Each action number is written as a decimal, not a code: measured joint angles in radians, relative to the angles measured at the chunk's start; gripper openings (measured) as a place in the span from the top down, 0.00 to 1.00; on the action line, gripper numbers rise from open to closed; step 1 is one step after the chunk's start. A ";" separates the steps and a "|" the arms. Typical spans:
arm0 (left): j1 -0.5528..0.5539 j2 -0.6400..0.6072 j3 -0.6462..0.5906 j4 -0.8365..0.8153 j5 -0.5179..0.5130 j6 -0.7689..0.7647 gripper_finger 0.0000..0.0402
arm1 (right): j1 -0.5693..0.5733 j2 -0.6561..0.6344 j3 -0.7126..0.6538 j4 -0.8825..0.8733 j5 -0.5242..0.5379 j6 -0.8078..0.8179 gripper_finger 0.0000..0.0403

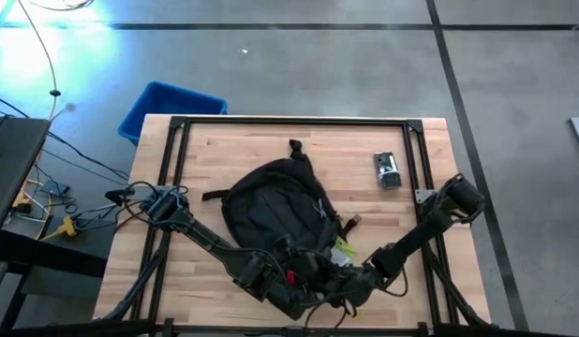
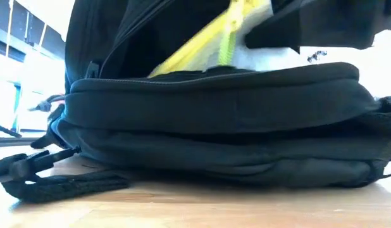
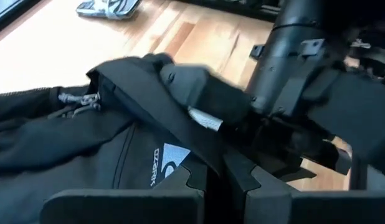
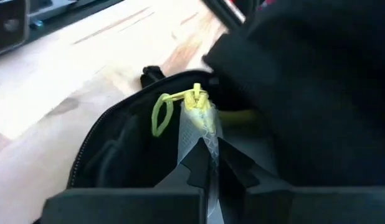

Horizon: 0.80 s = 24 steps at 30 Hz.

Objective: Unpack backpack
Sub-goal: Put the yellow zip bag into the black backpack

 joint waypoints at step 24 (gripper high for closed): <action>0.000 -0.003 0.000 0.007 -0.001 0.001 1.00 | 0.156 0.002 0.261 -0.584 0.002 0.340 0.39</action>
